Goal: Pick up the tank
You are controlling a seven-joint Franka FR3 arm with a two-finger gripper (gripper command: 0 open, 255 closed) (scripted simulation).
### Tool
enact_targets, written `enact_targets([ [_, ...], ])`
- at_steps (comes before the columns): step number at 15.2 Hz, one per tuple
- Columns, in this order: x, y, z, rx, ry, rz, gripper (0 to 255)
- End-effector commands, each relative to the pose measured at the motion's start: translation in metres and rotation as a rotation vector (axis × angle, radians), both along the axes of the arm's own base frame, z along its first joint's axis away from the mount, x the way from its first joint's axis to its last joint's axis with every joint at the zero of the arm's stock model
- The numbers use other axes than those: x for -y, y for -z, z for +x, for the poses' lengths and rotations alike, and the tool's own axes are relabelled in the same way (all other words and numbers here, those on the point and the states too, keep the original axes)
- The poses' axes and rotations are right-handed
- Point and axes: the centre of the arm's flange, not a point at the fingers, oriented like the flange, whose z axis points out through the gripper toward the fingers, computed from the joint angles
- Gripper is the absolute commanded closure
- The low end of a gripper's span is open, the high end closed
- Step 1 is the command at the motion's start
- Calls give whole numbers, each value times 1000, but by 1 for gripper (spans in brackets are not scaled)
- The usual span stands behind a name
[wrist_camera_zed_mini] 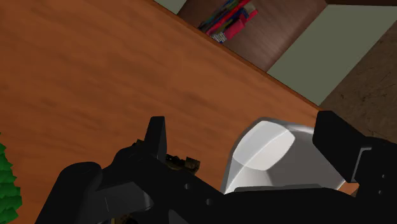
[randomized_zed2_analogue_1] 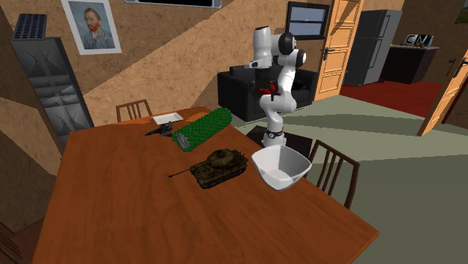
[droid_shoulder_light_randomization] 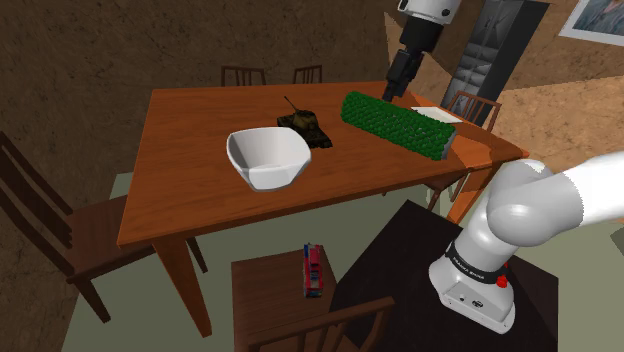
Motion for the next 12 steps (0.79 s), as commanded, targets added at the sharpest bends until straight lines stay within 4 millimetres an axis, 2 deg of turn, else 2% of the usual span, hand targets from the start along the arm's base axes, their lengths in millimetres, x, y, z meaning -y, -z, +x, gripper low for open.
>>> enact_targets([
  [1,0,0,0,0,0,0,0],
  [12,2,40,144,-58,183,-23,0],
])
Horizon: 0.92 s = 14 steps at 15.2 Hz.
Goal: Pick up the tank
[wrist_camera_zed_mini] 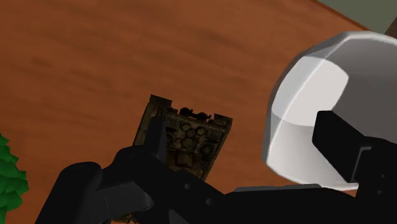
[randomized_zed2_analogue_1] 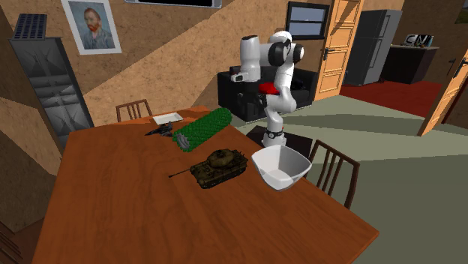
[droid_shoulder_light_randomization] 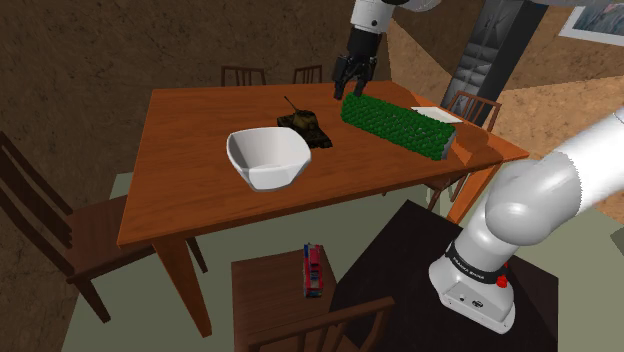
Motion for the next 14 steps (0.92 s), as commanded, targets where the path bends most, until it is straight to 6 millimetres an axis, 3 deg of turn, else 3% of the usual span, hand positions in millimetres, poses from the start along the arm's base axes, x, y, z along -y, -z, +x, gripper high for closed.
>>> enact_targets([
  [1,3,8,26,-11,34,-4,0],
  [14,43,66,188,-80,250,-31,0],
])
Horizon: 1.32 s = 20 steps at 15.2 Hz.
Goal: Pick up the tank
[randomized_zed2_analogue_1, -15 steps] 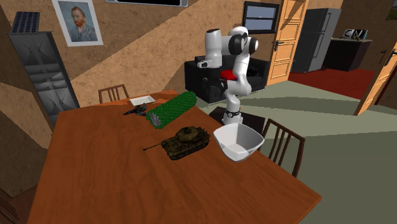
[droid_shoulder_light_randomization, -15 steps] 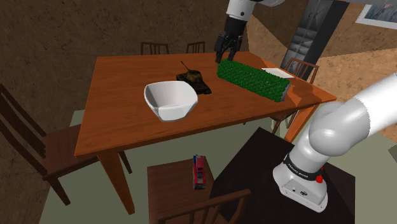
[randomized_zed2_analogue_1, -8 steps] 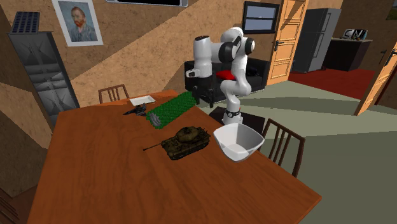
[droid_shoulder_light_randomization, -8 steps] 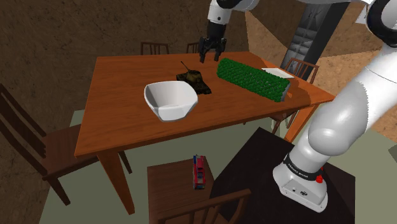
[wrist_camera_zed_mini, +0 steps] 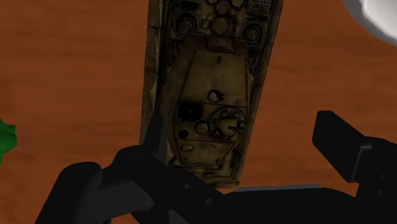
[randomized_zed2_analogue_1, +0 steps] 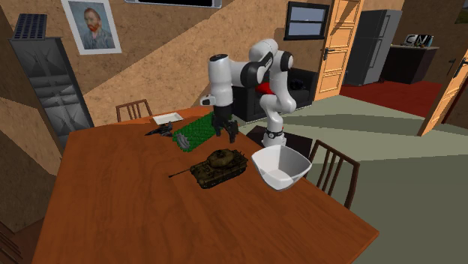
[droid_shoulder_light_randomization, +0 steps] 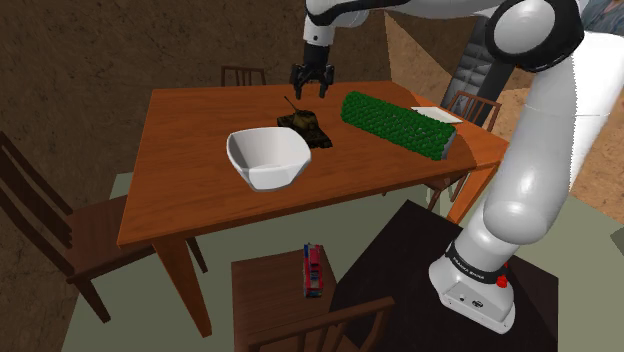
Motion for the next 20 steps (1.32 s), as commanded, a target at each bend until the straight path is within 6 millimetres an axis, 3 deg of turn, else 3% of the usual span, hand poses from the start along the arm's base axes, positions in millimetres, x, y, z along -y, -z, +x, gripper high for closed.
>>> enact_targets([
  [1,10,10,24,-11,34,-5,0],
  [9,52,49,113,-51,163,-21,0],
  [18,52,89,113,-51,163,-21,0],
  [19,52,89,113,-51,163,-21,255],
  [20,52,89,113,-51,163,-21,255],
])
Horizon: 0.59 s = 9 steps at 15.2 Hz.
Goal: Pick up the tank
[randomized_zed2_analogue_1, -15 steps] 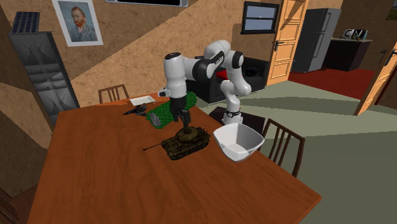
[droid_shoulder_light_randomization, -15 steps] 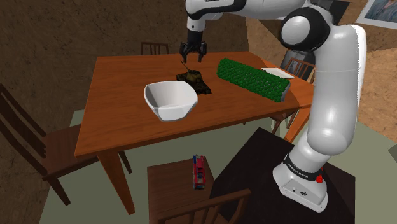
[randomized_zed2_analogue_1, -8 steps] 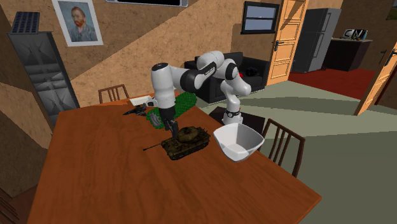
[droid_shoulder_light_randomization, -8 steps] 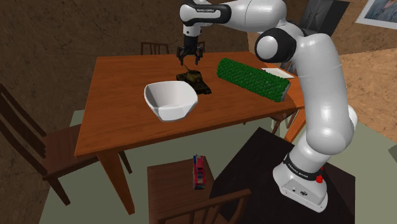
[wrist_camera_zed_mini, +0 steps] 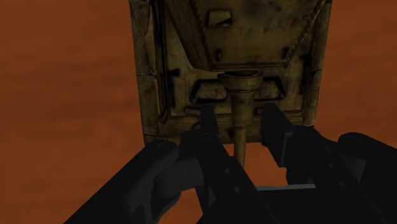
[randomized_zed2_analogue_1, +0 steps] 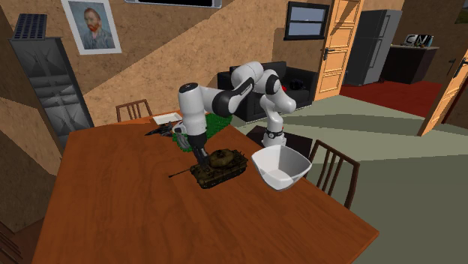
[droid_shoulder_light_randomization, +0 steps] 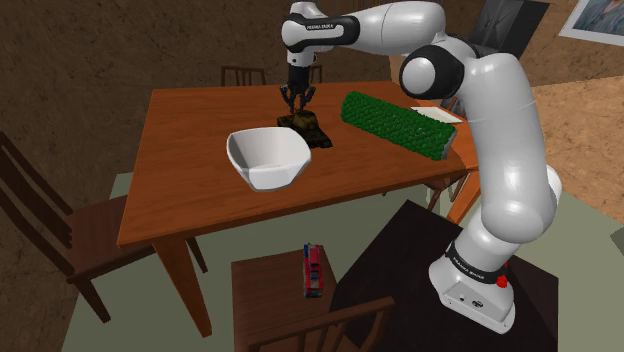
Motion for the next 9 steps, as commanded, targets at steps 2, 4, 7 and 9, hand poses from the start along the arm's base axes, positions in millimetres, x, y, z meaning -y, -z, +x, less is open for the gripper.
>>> enact_targets([
  [2,0,1,0,0,0,0,255],
  [4,0,1,0,0,0,0,255],
  [7,0,1,0,0,0,0,255],
  [9,0,-5,0,0,0,0,255],
])
